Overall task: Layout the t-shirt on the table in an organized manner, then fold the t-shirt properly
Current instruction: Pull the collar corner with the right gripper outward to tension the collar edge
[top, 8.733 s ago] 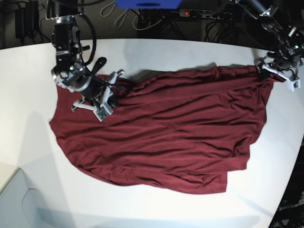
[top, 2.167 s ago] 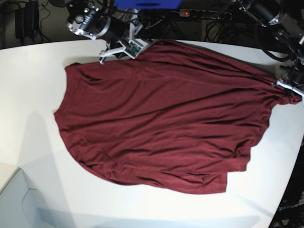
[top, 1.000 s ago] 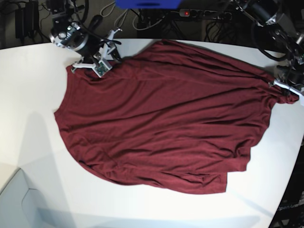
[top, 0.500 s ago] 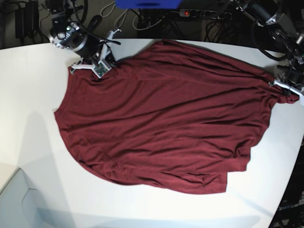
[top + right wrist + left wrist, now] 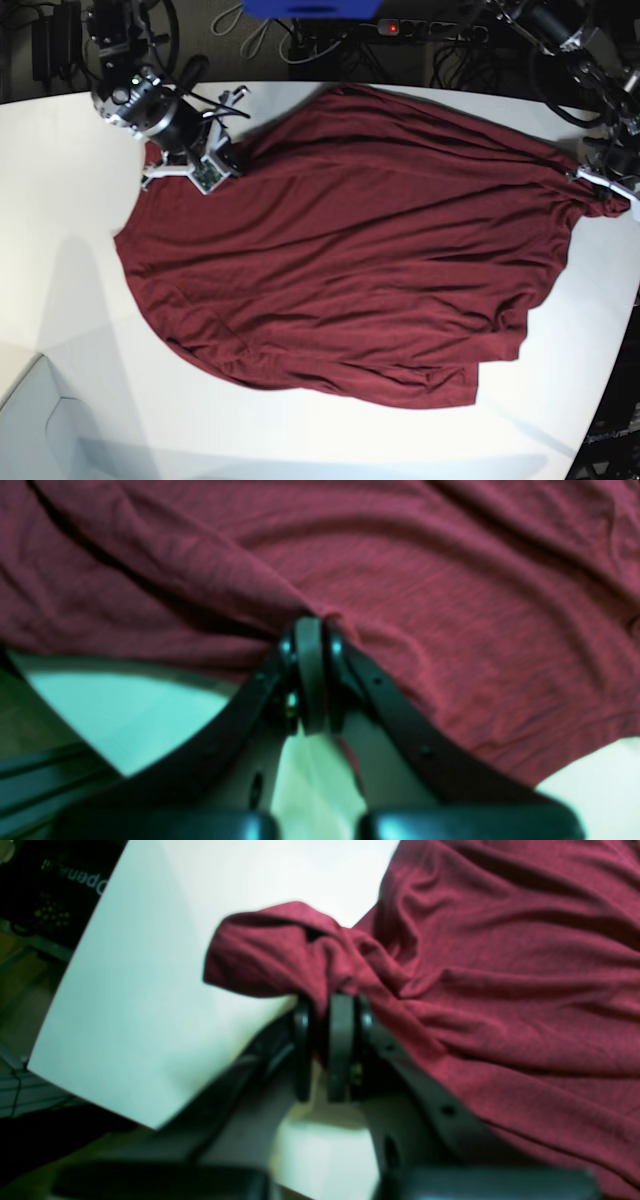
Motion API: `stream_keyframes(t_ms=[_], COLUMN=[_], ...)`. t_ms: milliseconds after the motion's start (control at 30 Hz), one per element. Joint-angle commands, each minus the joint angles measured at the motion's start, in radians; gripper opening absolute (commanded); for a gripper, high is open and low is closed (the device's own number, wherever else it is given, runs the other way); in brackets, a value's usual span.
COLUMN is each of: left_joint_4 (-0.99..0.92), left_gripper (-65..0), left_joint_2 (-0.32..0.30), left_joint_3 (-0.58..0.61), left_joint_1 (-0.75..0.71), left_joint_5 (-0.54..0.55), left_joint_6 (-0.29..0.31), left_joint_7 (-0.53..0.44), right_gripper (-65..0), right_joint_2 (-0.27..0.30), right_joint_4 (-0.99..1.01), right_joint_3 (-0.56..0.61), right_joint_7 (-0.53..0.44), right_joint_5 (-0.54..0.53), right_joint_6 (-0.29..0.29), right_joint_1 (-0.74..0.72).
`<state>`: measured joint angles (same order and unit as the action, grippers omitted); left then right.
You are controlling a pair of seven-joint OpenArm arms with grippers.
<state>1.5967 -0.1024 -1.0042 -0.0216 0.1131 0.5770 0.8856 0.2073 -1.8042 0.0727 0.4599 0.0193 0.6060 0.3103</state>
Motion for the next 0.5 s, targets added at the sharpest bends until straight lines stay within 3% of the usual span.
stream_keyframes(t_ms=[0, 467], left_joint_4=[0.018, 0.02], left_gripper=[-64.8, -64.8], left_joint_2=[-0.018, -0.016], left_joint_3=[-0.002, -0.003], left_joint_1=[0.007, 0.005], left_joint_5=[0.01, 0.01], left_joint_6=[-0.001, -0.001], left_joint_7=[-0.021, -0.021], right_gripper=[-65.0, -65.0], right_joint_2=[0.004, 0.005], right_joint_4=[-0.013, 0.114], right_joint_3=[-0.003, -0.003], right_joint_7=[-0.023, -0.022], right_joint_5=[-0.012, -0.012], right_joint_6=[0.001, 0.001], right_joint_1=[-0.018, -0.135])
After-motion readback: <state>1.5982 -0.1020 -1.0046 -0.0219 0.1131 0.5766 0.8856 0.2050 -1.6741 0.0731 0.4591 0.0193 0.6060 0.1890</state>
